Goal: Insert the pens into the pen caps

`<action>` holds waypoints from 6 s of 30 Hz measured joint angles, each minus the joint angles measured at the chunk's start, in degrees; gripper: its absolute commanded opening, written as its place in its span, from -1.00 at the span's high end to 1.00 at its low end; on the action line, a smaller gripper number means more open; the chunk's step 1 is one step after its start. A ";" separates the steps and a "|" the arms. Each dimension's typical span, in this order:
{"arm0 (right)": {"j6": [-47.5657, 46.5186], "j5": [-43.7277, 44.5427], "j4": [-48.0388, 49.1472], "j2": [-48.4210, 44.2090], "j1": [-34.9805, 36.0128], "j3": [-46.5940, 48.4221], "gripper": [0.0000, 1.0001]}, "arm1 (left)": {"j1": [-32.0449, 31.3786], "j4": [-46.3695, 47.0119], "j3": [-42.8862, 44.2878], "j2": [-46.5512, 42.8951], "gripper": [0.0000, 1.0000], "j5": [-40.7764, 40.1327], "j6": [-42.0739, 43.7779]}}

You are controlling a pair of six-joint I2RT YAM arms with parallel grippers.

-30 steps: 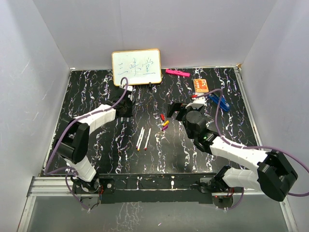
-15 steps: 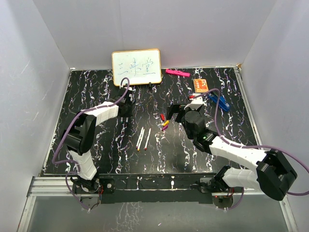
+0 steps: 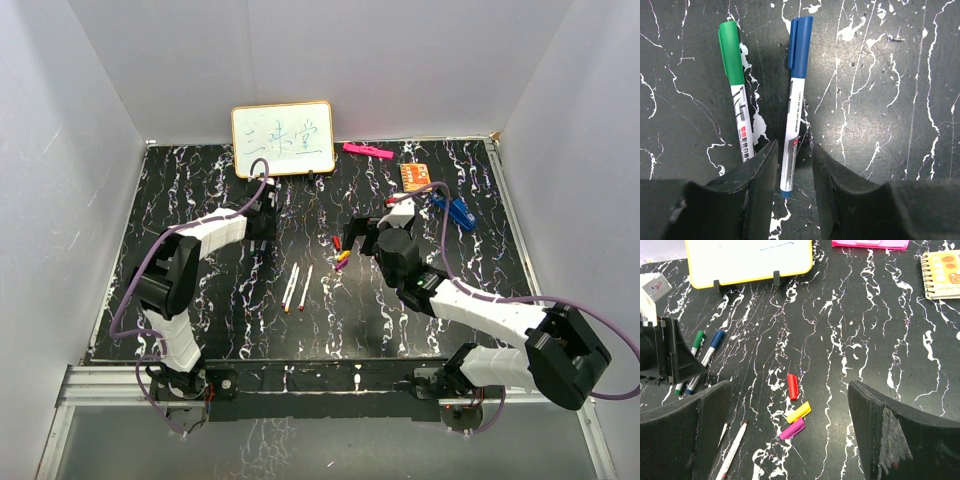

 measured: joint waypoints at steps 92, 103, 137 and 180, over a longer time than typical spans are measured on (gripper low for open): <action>2.84 14.40 -0.52 -1.57 -0.33 -1.68 -0.93 | -16.31 -6.43 -15.41 -13.09 0.18 3.61 -0.66; 4.35 14.43 -1.84 -1.57 -0.33 -1.68 -0.93 | -16.37 -12.50 -8.13 -7.30 0.22 3.04 1.03; 6.67 16.35 -4.85 -1.14 -0.33 -1.03 -0.94 | -13.92 -12.72 -9.27 -7.23 1.00 7.02 -1.22; 29.90 3.89 -42.29 24.57 3.93 20.09 -0.01 | -14.73 -23.78 -7.74 -18.51 1.00 7.32 0.22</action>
